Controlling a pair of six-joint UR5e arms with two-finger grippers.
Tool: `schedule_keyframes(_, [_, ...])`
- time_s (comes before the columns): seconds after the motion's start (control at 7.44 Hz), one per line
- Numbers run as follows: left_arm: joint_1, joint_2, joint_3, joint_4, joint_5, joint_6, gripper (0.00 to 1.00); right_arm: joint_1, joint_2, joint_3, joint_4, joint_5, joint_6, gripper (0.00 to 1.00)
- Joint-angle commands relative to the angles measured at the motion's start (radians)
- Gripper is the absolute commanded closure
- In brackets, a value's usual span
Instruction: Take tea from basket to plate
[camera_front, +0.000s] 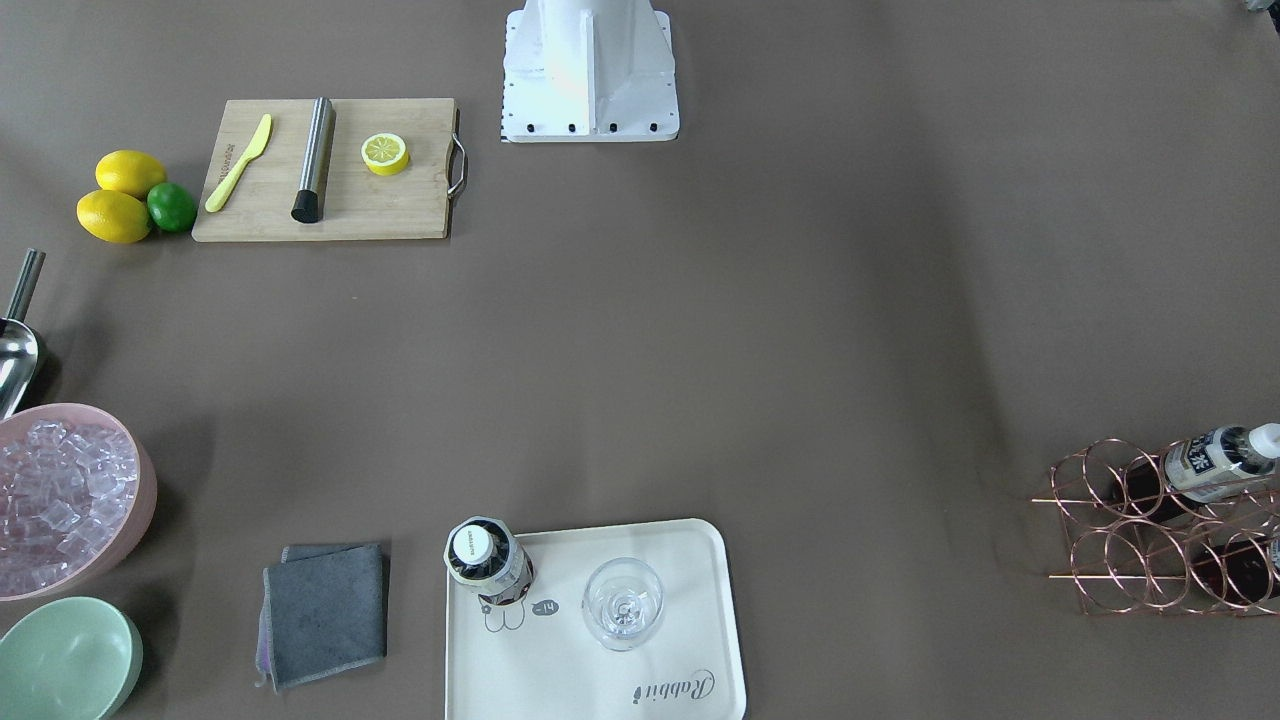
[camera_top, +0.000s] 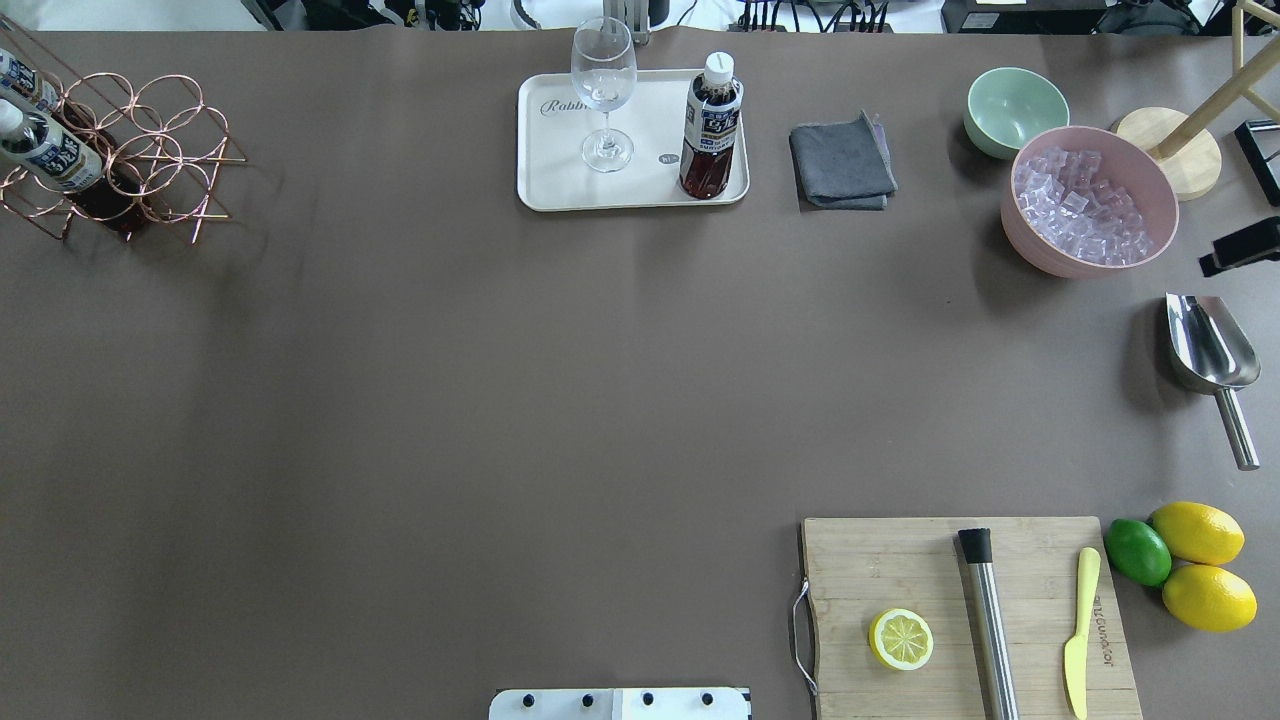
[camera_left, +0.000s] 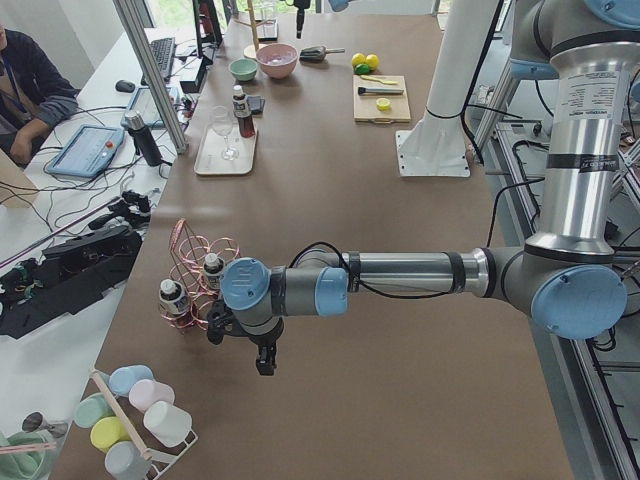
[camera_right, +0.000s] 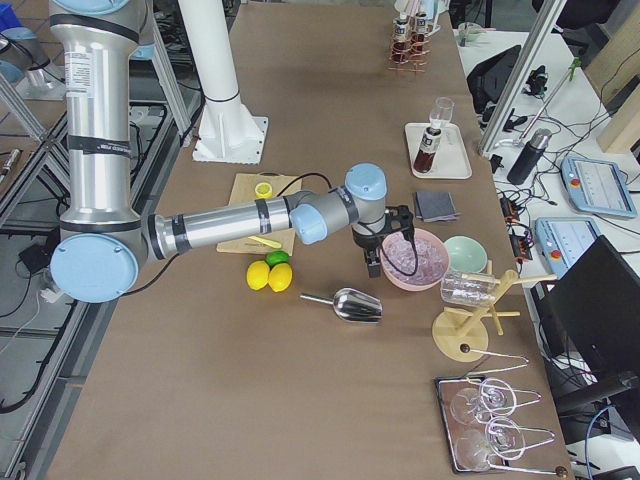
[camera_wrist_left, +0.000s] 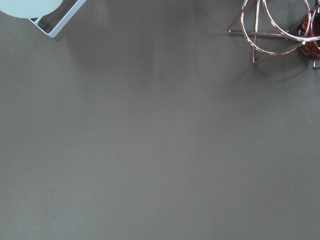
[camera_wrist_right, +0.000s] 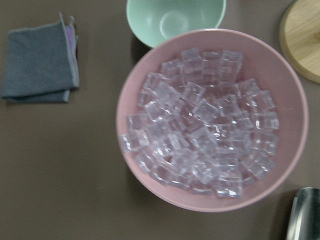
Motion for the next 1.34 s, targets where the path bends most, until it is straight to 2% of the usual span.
schedule_keyframes(0.0, [0.000, 0.000, 0.001, 0.000, 0.000, 0.000, 0.03, 0.171, -0.054, -0.092, -0.100, -0.008, -0.394, 0.00])
schedule_keyframes(0.13, [0.000, 0.000, 0.002, 0.000, 0.000, 0.000, 0.03, 0.228, -0.011, -0.117, -0.204, 0.017, -0.410, 0.00])
schedule_keyframes(0.27, [0.000, 0.000, 0.002, 0.000, 0.000, 0.000, 0.03, 0.268, 0.056, -0.123, -0.341, 0.080, -0.412, 0.00])
schedule_keyframes(0.4, [0.000, 0.002, 0.002, 0.000, 0.000, 0.000, 0.03, 0.281, 0.109, -0.122, -0.435, 0.087, -0.415, 0.00])
schedule_keyframes(1.21, [0.000, 0.012, 0.001, 0.000, 0.000, 0.002, 0.03, 0.279, 0.071, -0.137, -0.428, 0.079, -0.413, 0.00])
